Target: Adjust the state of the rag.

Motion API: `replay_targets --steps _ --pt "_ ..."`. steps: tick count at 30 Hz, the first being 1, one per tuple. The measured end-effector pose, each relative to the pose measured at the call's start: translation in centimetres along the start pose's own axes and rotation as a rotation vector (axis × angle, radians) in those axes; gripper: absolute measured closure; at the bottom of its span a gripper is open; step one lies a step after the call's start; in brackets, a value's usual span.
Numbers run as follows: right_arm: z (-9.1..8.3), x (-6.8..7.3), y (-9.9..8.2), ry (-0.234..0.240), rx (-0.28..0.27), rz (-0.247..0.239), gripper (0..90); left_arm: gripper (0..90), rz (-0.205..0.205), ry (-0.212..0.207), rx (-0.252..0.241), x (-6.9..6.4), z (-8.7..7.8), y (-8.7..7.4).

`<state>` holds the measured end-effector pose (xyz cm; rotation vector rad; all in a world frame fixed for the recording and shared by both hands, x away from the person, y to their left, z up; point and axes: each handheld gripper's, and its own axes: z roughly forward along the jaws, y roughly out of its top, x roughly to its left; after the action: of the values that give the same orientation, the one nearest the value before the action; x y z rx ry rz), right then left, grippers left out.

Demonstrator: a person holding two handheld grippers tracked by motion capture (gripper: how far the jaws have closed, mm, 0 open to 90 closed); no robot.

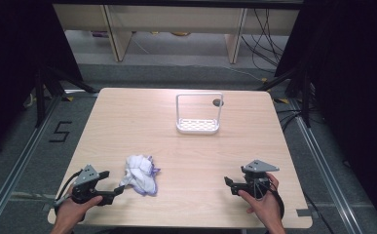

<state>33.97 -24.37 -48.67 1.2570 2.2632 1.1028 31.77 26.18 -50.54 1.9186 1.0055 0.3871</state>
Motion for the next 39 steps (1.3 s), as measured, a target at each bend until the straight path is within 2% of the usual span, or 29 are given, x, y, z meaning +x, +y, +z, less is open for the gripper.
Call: replay_targets --steps 1,2,3,5,7,8,11,12,16,21,22,26,29,35,38,39 --pt "0.1 0.0 0.0 0.001 -0.013 -0.018 22.4 15.8 -0.002 0.002 -0.003 0.0 0.0 0.0" --pt "0.0 0.2 0.0 -0.010 0.001 0.004 22.4 15.8 0.008 0.006 0.002 0.1 -0.1 0.0" --pt "0.0 0.1 0.0 -0.019 0.001 -0.012 22.4 15.8 0.006 0.008 0.000 0.1 0.0 0.0" --pt "0.2 0.1 0.0 0.013 0.011 -0.016 22.5 15.3 0.010 0.009 0.006 0.1 0.2 -0.1" --pt "0.3 0.2 -0.1 0.000 0.019 -0.012 22.5 15.1 0.018 0.001 0.016 0.1 0.4 -0.1" --pt "0.3 0.2 -0.1 -0.027 0.017 -0.008 22.5 15.0 0.017 0.001 0.011 0.1 0.5 0.0" --pt "0.3 0.2 -0.1 -0.032 0.013 -0.002 22.5 15.0 0.002 -0.002 -0.002 0.1 0.6 0.2" --pt "0.4 0.1 -0.2 -0.033 0.000 -0.015 22.4 15.0 -0.006 0.004 -0.013 0.0 0.6 0.3" --pt "0.3 0.2 -0.1 -0.031 0.009 -0.016 22.5 14.9 -0.020 0.000 -0.020 0.1 1.0 0.5" --pt "0.3 0.2 -0.1 -0.035 0.007 -0.019 22.6 15.0 -0.023 0.012 -0.031 0.7 1.6 1.7" --pt "0.3 0.1 0.0 -0.034 0.001 -0.018 22.9 15.0 -0.035 0.024 -0.043 0.8 1.7 2.1" --pt "0.3 0.2 0.0 -0.030 0.001 -0.020 23.0 15.0 -0.056 -0.002 -0.046 1.9 2.5 3.6" --pt "0.4 0.2 0.0 -0.001 0.005 -0.022 23.0 14.9 -0.053 0.008 -0.064 2.2 2.5 4.1" --pt "0.6 0.3 0.0 0.004 0.008 -0.026 23.2 14.9 -0.050 -0.008 -0.022 2.2 4.2 4.7" --pt "0.6 0.3 0.0 0.004 0.008 -0.033 23.2 14.9 -0.040 -0.012 -0.019 1.8 5.0 4.9" --pt "0.6 0.4 0.0 0.003 0.013 -0.023 23.3 16.7 -0.022 -0.024 -0.008 1.5 5.5 5.1"
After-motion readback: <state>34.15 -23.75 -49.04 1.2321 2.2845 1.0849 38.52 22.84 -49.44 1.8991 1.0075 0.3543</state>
